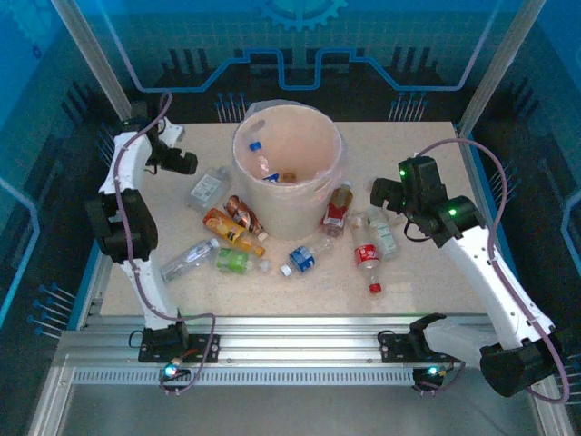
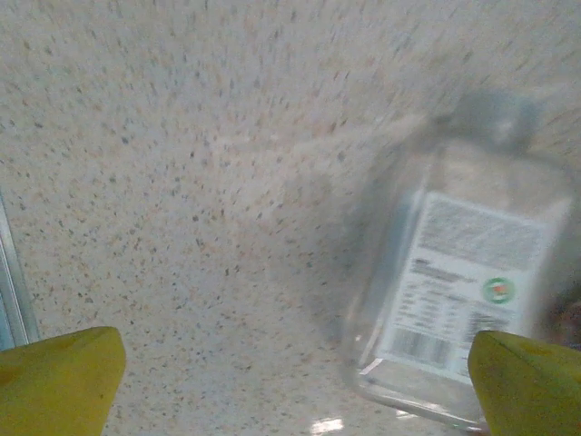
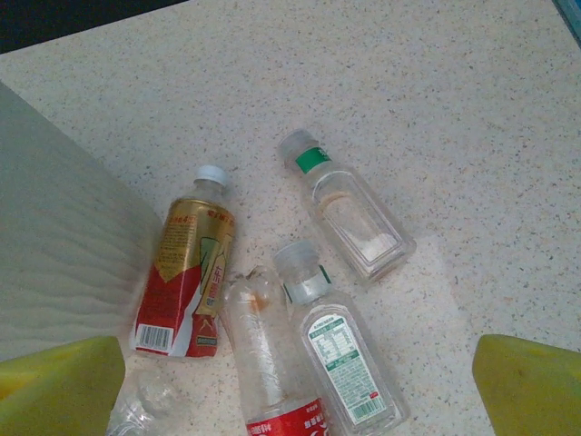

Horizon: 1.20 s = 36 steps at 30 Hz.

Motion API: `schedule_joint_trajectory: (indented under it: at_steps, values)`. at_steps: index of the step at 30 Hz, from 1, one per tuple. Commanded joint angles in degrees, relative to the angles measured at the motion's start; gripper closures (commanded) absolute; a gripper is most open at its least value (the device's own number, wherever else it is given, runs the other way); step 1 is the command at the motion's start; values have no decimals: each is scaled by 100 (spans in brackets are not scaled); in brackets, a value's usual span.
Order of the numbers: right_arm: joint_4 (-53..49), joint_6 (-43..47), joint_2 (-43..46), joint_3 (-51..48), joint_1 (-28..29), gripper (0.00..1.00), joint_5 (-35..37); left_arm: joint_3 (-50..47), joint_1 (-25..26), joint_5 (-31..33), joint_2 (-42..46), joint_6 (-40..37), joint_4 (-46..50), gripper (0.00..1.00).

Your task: Put the plastic bottles in the bin

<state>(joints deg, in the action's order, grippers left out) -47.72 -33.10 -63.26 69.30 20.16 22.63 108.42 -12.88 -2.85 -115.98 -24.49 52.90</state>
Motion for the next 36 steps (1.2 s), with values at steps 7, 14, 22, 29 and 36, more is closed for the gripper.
schedule_joint_trajectory:
  at_steps: [7, 14, 22, 29, 36]
  values:
    - [35, -100, 137, -52, -84, 0, -36, -659, 601, -770, 242, 62, -245, 1]
    - [-10, -116, 253, -109, -83, 0, 31, -666, 856, -209, -130, -159, -193, 1]
    - [8, -144, 244, -119, -83, 0, 13, -646, 944, 310, -451, -248, -289, 1]
    - [25, -159, 236, -118, -87, 0, 13, -668, 1042, 293, -620, -336, -344, 1]
    - [19, -150, 218, -118, -90, 0, 24, -565, 1042, 533, -856, -323, -369, 1]
